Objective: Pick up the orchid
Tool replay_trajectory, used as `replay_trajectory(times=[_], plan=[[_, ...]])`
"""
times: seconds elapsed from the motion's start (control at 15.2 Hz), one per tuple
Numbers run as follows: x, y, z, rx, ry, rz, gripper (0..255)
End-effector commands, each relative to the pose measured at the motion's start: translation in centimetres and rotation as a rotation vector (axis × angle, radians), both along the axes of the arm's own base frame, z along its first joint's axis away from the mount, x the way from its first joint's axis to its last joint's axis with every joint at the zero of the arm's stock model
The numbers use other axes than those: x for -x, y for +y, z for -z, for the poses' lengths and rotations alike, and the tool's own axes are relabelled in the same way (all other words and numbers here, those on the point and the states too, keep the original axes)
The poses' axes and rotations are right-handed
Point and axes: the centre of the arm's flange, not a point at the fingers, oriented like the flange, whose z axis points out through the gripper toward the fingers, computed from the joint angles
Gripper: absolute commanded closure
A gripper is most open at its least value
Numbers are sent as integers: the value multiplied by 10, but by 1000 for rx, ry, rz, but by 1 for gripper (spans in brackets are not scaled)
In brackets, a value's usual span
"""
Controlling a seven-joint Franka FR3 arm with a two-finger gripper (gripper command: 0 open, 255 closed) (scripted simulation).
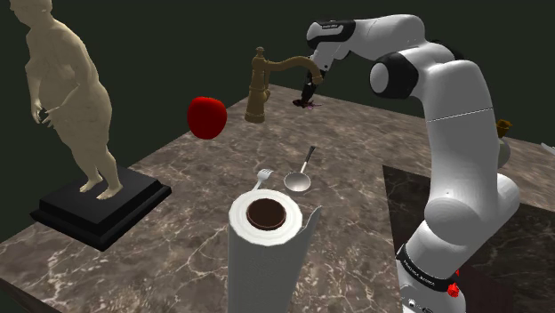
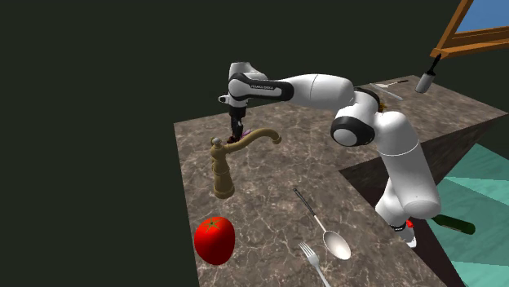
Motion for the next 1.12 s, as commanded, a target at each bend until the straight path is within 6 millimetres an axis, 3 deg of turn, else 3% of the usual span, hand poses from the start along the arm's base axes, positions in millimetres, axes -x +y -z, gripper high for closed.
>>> replay_trajectory(times=[0.0, 0.2, 1.06], plan=[[0, 1, 2, -3, 5, -1, 255], [0, 0, 3, -3, 5, -1, 255], [0, 0, -66, -3, 5, -1, 255]])
